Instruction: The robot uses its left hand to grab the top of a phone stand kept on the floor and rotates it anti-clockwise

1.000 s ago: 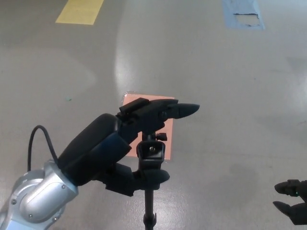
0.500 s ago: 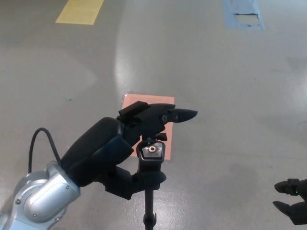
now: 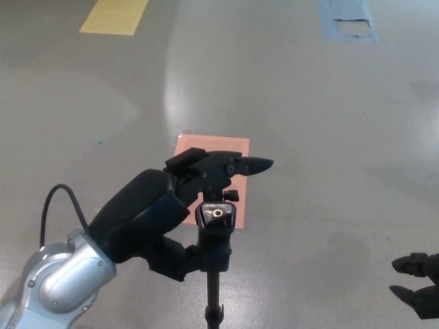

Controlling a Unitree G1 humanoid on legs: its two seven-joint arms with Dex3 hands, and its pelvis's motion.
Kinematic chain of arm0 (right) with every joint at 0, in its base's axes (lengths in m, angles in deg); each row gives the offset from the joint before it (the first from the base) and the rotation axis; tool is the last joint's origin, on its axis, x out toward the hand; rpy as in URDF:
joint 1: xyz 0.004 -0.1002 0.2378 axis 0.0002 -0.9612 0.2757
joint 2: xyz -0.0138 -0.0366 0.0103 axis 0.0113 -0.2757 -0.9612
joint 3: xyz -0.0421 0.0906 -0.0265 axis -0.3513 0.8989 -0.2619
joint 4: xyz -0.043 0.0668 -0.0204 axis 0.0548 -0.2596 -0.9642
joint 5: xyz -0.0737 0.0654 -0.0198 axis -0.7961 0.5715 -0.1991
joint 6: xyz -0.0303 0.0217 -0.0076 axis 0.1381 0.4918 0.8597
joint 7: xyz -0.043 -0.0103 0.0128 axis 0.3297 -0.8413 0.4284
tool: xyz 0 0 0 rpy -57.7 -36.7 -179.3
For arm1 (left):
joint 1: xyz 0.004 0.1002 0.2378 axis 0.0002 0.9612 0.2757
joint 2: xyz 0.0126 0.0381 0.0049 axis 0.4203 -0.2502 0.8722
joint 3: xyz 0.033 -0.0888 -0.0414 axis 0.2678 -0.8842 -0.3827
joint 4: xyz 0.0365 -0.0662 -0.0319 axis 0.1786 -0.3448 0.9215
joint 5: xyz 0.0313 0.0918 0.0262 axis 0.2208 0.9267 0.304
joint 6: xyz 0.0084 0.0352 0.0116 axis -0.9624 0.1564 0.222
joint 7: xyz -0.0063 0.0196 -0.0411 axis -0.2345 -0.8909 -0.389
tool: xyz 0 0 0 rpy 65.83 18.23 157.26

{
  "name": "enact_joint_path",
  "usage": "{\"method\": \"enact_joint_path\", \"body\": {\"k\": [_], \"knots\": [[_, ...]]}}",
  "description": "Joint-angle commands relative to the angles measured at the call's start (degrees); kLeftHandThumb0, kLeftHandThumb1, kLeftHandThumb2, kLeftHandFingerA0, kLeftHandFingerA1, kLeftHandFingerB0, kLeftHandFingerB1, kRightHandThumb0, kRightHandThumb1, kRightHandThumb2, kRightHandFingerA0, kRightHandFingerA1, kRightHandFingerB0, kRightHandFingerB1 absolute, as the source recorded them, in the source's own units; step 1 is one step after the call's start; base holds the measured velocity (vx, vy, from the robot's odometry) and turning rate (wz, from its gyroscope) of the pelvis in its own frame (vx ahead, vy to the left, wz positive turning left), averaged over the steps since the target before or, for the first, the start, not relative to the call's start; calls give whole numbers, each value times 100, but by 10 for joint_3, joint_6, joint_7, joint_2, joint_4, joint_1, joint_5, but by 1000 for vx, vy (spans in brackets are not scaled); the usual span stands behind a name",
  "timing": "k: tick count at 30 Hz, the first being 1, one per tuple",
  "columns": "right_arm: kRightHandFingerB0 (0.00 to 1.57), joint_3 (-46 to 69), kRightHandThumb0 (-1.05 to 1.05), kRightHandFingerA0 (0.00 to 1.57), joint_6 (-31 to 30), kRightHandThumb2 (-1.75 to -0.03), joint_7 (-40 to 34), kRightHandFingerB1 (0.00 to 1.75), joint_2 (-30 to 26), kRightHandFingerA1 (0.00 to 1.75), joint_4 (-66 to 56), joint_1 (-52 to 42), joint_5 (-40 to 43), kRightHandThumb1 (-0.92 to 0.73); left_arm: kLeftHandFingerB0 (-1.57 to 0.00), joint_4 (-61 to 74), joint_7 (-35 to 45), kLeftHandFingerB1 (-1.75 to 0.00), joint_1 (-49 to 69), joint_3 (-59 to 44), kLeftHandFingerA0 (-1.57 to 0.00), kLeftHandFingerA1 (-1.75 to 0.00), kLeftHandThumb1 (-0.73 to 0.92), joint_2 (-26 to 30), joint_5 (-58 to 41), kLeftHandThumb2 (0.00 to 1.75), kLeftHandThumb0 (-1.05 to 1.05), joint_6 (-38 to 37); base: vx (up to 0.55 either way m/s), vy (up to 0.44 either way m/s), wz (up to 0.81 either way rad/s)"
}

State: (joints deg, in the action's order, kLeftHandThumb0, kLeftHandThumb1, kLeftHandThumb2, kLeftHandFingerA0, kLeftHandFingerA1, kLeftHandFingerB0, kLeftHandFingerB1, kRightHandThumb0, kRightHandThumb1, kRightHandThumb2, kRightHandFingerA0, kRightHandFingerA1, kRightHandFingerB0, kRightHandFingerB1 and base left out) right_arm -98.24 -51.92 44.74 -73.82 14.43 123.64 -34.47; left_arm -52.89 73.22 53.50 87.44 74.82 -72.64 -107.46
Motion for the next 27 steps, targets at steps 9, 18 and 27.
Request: {"method": "enact_joint_path", "body": {"k": [9,18,27], "knots": [[5,-2,-52,13,2,-65,3,25,-11,28,4,6,-8,-85,-14,-29,-36,-35,-6,-2,-19,-32,46,-8,31,59,-38,-27,0,0,0],[6,0,-51,14,3,-65,4,25,-11,29,5,9,-8,-86,-74,-92,-104,-41,-10,-19,-99,-78,66,-58,8,59,-32,-117,0,0,0],[8,3,-50,15,5,-68,8,20,-13,30,3,10,-8,-85,-87,-105,-132,-48,-9,-31,-98,-54,69,-79,18,62,-27,-142,0,0,0]]}}
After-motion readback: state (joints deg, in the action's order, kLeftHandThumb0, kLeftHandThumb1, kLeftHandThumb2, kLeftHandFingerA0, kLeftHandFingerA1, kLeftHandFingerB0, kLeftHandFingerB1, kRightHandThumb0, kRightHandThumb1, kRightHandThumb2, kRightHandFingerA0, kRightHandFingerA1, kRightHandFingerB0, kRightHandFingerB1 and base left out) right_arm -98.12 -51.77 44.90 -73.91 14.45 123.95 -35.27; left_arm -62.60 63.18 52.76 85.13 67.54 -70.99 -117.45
